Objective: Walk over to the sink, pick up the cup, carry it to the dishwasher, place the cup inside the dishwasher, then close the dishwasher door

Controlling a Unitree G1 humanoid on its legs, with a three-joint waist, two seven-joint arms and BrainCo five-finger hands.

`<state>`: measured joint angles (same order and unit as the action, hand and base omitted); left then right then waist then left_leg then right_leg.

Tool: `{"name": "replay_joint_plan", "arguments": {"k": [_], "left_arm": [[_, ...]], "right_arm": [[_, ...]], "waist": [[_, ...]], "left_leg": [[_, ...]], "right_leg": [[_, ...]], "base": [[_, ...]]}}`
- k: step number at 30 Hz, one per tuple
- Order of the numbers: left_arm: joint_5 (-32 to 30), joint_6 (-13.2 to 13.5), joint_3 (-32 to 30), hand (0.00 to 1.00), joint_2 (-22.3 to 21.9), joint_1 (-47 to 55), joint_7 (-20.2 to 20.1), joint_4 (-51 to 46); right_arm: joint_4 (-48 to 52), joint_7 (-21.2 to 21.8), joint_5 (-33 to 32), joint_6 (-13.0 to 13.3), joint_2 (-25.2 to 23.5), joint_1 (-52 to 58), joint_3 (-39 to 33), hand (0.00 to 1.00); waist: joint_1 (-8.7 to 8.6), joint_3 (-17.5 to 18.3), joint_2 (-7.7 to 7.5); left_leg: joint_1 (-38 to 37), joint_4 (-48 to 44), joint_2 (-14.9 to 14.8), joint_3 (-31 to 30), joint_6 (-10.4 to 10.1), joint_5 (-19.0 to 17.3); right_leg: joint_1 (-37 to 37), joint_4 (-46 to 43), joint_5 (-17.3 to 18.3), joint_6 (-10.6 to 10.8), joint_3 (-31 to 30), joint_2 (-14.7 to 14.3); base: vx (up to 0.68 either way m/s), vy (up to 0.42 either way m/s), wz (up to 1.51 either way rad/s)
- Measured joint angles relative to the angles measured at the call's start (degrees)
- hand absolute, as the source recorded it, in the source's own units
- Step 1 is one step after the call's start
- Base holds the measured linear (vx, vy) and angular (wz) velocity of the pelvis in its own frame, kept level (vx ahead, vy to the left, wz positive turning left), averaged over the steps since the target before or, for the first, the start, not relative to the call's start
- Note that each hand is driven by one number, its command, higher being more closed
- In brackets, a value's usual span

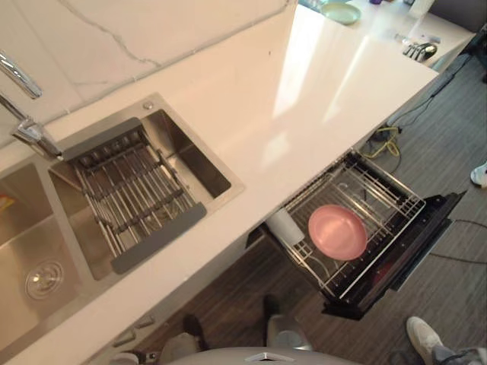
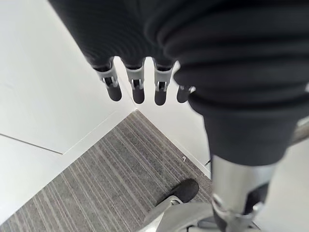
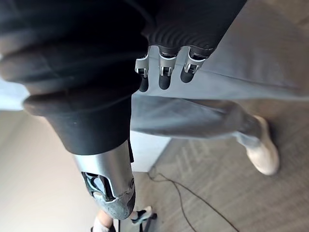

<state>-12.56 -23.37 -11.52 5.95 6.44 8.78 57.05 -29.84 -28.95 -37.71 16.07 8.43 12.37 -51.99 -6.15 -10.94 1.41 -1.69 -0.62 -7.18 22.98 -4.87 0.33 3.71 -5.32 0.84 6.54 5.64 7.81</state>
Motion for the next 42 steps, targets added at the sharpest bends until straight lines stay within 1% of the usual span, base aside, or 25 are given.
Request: {"name": "replay_joint_plan", "arguments": {"k": [1,2,3,4,7,9,10,12,15,17,18,20,21,23,24,27,28,30,31,33,34,35,36,38,42], "left_arm": [[0.0,0.0,-0.5,0.00,-0.6,0.0,0.5,0.4],[0.0,0.1,-1.3,0.00,-1.0,0.0,0.8,0.5],[0.0,0.5,-2.1,0.00,-1.6,0.0,1.1,0.4],[0.0,0.9,-2.1,0.00,-1.9,0.0,1.3,0.4],[0.2,1.1,-3.6,0.00,-2.6,0.0,2.4,0.5],[1.2,1.2,-4.2,0.00,-2.9,0.0,2.6,0.5],[1.2,1.5,-4.2,0.00,-3.3,0.0,2.7,0.5],[1.2,1.6,-4.2,0.00,-3.5,0.4,3.2,0.9],[1.2,2.3,-4.1,0.00,-4.2,1.3,3.5,1.0],[1.2,3.3,-4.1,0.00,-4.2,1.5,3.5,1.0],[1.2,3.4,-4.0,0.00,-4.3,1.5,3.5,1.0],[1.2,4.1,-3.5,0.00,-4.3,2.2,3.4,1.1],[1.2,4.5,-3.4,0.00,-4.3,2.3,3.4,1.1],[1.1,5.4,-2.2,0.00,-4.4,2.9,3.1,2.3],[1.1,5.5,-1.8,0.00,-4.4,3.3,3.0,2.4],[1.1,5.9,-1.7,0.00,-5.0,5.4,2.3,2.8],[1.0,6.1,-1.7,0.00,-5.0,6.1,2.2,2.8],[1.0,6.8,-1.2,0.00,-5.0,6.8,2.2,3.2],[1.0,7.3,-0.9,0.00,-5.0,6.7,2.2,3.5],[0.9,8.0,-0.5,0.00,-5.0,6.7,2.3,3.7],[0.8,8.6,-0.5,0.00,-5.0,6.7,2.7,4.4],[0.5,8.9,-0.5,0.00,-5.1,6.7,3.2,4.6],[0.2,9.1,-0.5,0.00,-5.1,6.7,3.6,4.6],[-0.2,10.6,-0.6,0.00,-5.1,6.7,4.9,4.3],[0.0,11.9,-0.6,0.00,-5.1,5.9,5.9,4.2]], "right_arm": [[-0.4,2.7,-1.9,1.2,-2.1,-0.3,0.1,0.00],[-0.4,3.9,-2.5,1.7,-2.9,-0.2,0.1,0.00],[-0.4,5.8,-2.7,2.5,-4.1,-0.3,0.5,0.00],[-0.4,7.5,-2.6,3.1,-4.5,-0.4,2.6,0.00],[-0.5,10.4,-2.6,3.6,-5.8,-2.6,9.0,0.00],[-1.0,12.1,-3.1,3.7,-6.3,-4.4,12.1,0.00],[-3.0,11.4,-4.4,5.4,-6.3,-6.2,12.2,0.00],[-4.0,11.7,-5.2,5.6,-5.6,-5.9,13.7,0.00],[-5.0,11.1,-7.0,7.2,-3.9,-6.3,15.5,0.00],[-5.2,10.7,-7.3,7.6,-1.6,-6.5,20.1,0.00],[-5.2,10.7,-7.3,7.6,-1.1,-6.8,20.9,0.00],[-5.4,9.3,-7.1,9.5,-0.5,-10.1,22.4,0.00],[-5.4,9.0,-7.0,9.8,-0.3,-10.9,22.6,0.00],[-8.3,9.0,-6.8,9.0,2.3,-14.1,25.1,0.00],[-8.9,9.4,-6.5,8.6,2.7,-14.9,25.6,0.00],[-9.6,11.3,-5.3,8.5,3.7,-17.9,26.9,0.00],[-9.6,12.8,-5.3,7.7,3.9,-18.6,27.1,0.00],[-9.6,15.2,-6.0,6.2,4.1,-20.2,27.2,0.00],[-9.7,16.5,-7.6,5.4,4.3,-21.6,27.2,0.00],[-9.7,18.0,-9.8,4.5,4.8,-23.5,27.2,0.00],[-11.3,19.7,-12.6,4.4,4.9,-24.4,27.2,0.00],[-11.6,21.1,-13.3,4.0,5.1,-24.4,27.5,0.00],[-11.6,21.7,-14.0,3.8,5.1,-24.6,27.5,0.00],[-11.6,23.0,-14.9,3.2,5.2,-25.0,28.9,0.00],[-11.2,24.5,-14.7,2.4,5.3,-25.1,32.7,0.00]], "waist": [[0.39,0.2,0.32],[0.73,0.3,0.38],[1.24,0.6,0.87],[1.79,0.9,1.19],[3.51,1.2,1.50],[4.18,1.3,1.73],[4.59,1.6,2.20],[4.74,1.3,2.38],[4.54,1.3,2.58],[4.51,1.3,2.93],[4.56,1.3,3.15],[4.09,1.3,4.36],[4.02,1.3,4.79],[4.14,1.9,6.86],[4.29,2.1,7.31],[4.62,2.8,8.52],[4.59,2.8,8.50],[4.79,2.8,8.51],[4.80,2.8,8.47],[4.89,2.8,8.42],[5.04,2.7,8.32],[5.07,2.7,8.31],[5.07,2.7,8.32],[5.21,2.7,8.32],[5.42,2.7,8.31]], "left_leg": [[-0.3,0.5,0.2,0.0,0.1,0.1],[-0.6,1.0,0.4,0.0,0.2,0.3],[-0.7,1.6,0.8,-0.1,0.2,0.4],[-0.7,2.1,1.2,-0.7,0.5,0.6],[-1.3,4.0,2.0,-1.2,1.0,1.6],[-1.1,5.2,2.6,-1.6,1.2,2.4],[-0.4,5.5,3.2,-2.9,1.7,2.8],[-0.1,5.5,3.8,-3.7,1.8,3.1],[0.5,5.4,5.4,-5.9,2.5,3.8],[0.8,5.1,6.5,-7.5,2.7,4.1],[0.8,5.1,6.7,-7.9,2.7,4.1],[0.8,5.1,7.4,-9.7,2.3,4.4],[0.9,5.1,7.6,-10.3,2.0,4.4],[1.7,5.1,7.7,-12.3,1.2,4.6],[2.1,5.1,7.7,-12.6,1.1,4.7],[3.6,5.1,7.8,-14.4,-1.0,6.6],[3.7,5.1,7.9,-15.4,-1.7,7.8],[4.3,5.1,8.1,-16.7,-1.5,9.5],[5.4,5.1,8.2,-17.0,-1.4,11.3],[6.7,5.1,8.2,-17.0,-1.1,13.5],[7.7,5.1,8.1,-17.0,-1.2,15.1],[8.1,5.1,8.0,-17.0,-1.1,15.9],[8.4,5.1,8.0,-16.9,-0.9,16.4],[8.8,5.1,7.2,-16.8,-1.0,17.3],[9.0,5.1,5.1,-16.6,-1.1,16.8]], "right_leg": [[-0.2,0.0,0.0,0.0,0.1,0.2],[-0.4,0.0,0.0,0.1,0.2,0.3],[-0.8,0.1,0.3,0.0,1.1,0.9],[-1.1,0.1,0.4,0.1,1.8,1.3],[-1.9,0.1,0.6,0.4,3.7,2.1],[-1.9,0.0,0.7,0.6,4.8,2.7],[-2.0,-0.2,1.0,1.0,6.4,3.5],[-2.5,-0.6,1.4,1.5,7.8,4.2],[-2.4,-2.4,2.8,2.5,9.7,6.2],[-1.6,-4.7,3.9,3.6,10.9,7.8],[-1.5,-5.3,4.1,3.7,11.1,8.1],[-1.4,-7.0,5.5,4.2,12.4,9.1],[-1.4,-7.5,6.2,4.5,12.7,9.3],[-1.2,-8.8,7.4,4.1,14.4,9.8],[-0.8,-9.5,7.7,4.1,14.7,9.9],[0.5,-12.0,9.2,3.9,16.0,10.6],[0.4,-12.9,9.7,4.1,17.0,11.0],[0.4,-13.8,10.4,3.7,18.2,11.1],[0.4,-13.8,10.5,3.5,19.4,11.1],[0.6,-13.8,10.4,3.1,20.6,11.1],[1.0,-13.8,10.3,2.7,21.4,11.0],[1.2,-13.7,10.2,2.5,21.7,10.9],[1.2,-13.7,10.1,2.3,21.9,10.8],[1.5,-13.4,9.6,1.6,22.0,9.9],[1.7,-12.1,8.6,0.5,21.9,7.8]], "base": [[-0.02,0.014,0.03],[-0.03,0.027,0.18],[-0.03,0.038,0.31],[-0.02,0.041,0.34],[-0.02,0.039,0.34],[-0.01,0.044,0.38],[0.01,0.058,0.57],[0.03,0.050,0.48],[0.06,0.062,0.41],[0.07,0.054,0.32],[0.03,0.029,0.29],[0.00,0.016,0.34],[-0.03,-0.001,0.41],[-0.04,-0.015,0.43],[-0.03,-0.026,0.37],[0.00,-0.059,0.31],[-0.02,-0.093,0.37],[-0.04,-0.084,0.39],[-0.06,-0.078,0.42],[-0.09,-0.074,0.39],[-0.10,-0.080,0.29],[-0.10,-0.087,0.17],[-0.10,-0.085,0.05],[-0.12,-0.085,-0.03],[-0.14,-0.059,-0.10]]}}
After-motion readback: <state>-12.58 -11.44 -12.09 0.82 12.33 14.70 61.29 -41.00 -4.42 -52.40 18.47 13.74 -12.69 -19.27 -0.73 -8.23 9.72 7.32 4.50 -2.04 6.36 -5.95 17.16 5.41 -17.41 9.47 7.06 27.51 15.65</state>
